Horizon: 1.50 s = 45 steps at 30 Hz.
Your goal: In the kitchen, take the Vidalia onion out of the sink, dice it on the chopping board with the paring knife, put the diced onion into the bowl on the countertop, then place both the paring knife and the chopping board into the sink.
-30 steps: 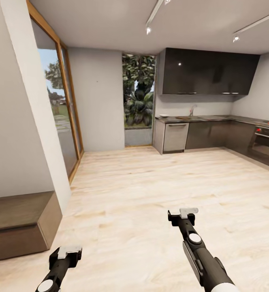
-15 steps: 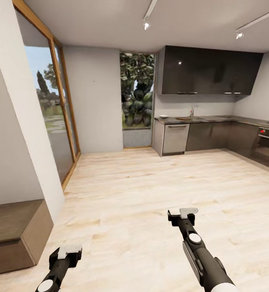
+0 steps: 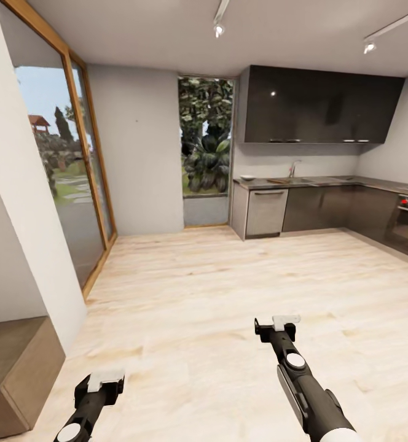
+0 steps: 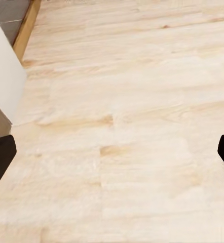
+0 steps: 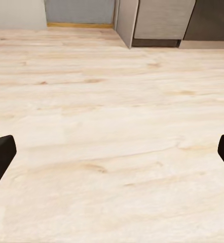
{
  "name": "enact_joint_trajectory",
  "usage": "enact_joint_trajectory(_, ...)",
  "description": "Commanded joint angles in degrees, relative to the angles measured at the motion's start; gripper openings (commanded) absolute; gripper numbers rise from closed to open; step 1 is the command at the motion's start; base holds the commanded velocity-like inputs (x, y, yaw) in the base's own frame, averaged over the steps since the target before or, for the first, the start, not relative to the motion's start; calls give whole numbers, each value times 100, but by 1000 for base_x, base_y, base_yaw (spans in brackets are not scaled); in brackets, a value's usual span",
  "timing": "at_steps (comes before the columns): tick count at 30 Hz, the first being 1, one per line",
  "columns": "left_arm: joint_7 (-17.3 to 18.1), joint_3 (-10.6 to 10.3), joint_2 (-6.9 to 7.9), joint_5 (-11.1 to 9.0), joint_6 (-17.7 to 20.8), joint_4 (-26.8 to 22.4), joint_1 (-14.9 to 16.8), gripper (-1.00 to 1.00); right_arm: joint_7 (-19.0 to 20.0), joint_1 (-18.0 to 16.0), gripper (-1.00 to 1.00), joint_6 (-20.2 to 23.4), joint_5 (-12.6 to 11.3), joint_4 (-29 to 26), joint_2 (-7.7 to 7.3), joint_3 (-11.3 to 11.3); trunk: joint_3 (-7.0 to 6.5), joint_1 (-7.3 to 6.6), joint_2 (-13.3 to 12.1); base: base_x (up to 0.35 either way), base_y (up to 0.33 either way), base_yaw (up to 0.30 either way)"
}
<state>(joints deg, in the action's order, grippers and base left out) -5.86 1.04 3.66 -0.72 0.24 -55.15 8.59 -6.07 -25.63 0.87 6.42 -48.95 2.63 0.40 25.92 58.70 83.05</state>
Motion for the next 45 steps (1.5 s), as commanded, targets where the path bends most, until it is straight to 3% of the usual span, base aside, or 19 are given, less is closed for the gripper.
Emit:
enact_joint_trajectory(1,-20,-7,2,-7,3,-4,2,100,-28,-3,100,9,59,0,1,4,6,3,3,327,-105,0)
enact_joint_trajectory(45,-20,-7,-6,-7,3,2,2,100,-26,-3,100,9,58,0,1,4,6,3,3,308,-141,0)
